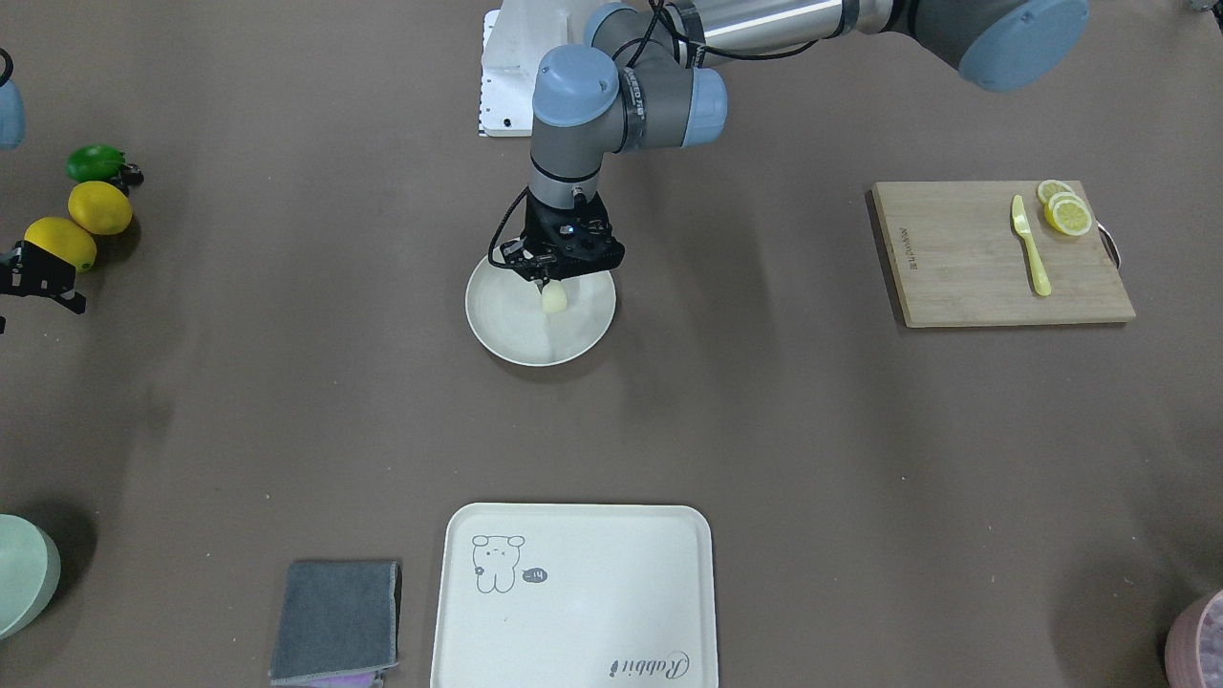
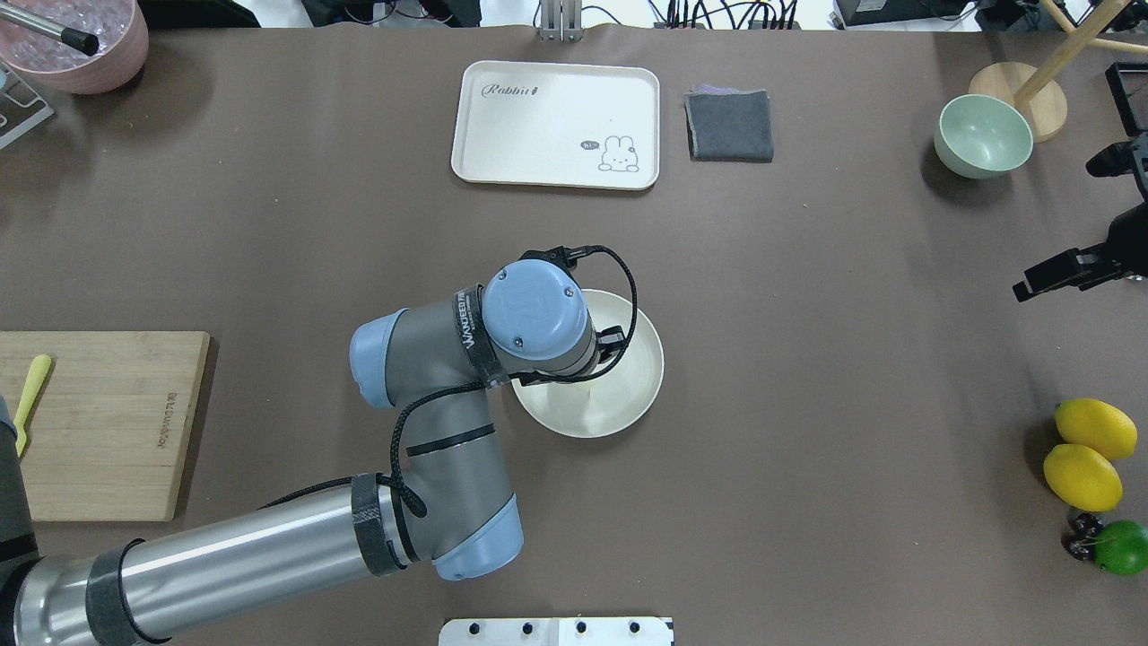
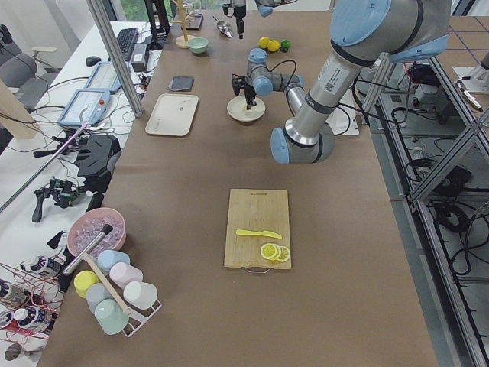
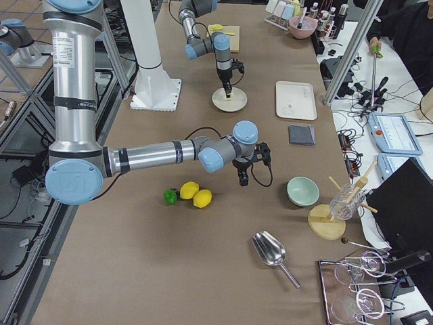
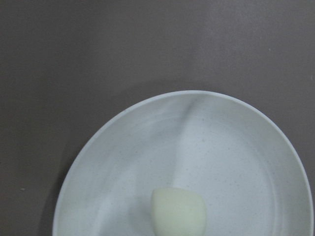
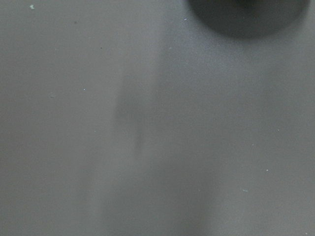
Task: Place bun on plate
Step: 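Lower the held bun onto the white plate and open the left gripper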
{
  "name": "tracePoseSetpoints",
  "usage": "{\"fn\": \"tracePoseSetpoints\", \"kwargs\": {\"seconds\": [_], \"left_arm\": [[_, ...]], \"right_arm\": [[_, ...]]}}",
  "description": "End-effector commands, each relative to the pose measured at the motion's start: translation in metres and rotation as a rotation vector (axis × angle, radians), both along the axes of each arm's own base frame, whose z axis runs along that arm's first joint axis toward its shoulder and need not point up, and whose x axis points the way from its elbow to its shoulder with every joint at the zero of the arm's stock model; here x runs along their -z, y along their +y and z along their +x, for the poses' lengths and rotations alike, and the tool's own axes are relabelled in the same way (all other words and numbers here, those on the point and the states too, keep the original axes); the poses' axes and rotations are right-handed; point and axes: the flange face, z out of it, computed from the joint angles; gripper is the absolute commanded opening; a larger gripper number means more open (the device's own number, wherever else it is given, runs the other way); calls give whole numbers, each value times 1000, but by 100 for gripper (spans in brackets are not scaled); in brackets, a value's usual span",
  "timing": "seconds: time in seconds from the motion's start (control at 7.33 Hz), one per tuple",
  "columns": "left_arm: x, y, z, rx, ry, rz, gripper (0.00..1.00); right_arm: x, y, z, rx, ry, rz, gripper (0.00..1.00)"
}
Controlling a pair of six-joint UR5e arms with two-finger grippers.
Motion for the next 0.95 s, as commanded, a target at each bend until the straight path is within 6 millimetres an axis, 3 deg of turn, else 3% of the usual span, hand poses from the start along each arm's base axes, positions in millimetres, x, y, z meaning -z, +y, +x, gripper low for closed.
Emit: {"fn": "tracePoseSetpoints", "kwargs": {"seconds": [0.0, 0.14, 0.27, 0.55, 0.68, 0.82], "left_arm": [[0, 1, 3, -4, 3, 4, 60], [-1, 1, 4, -7, 0, 7, 76], [0, -1, 1, -5, 2, 9, 82], [2, -6, -7, 4, 7, 14, 84], [7, -15, -21, 18, 20, 17, 87], [1, -16, -22, 21, 12, 15, 94]], "right_arm": [[3, -1, -3, 5, -2, 7, 100], [4, -2, -5, 8, -3, 9, 100], [5, -2, -8, 13, -3, 10, 100], [9, -3, -12, 18, -7, 17, 100], [15, -6, -14, 18, -12, 27, 100], [16, -7, -12, 15, -13, 30, 100]]}}
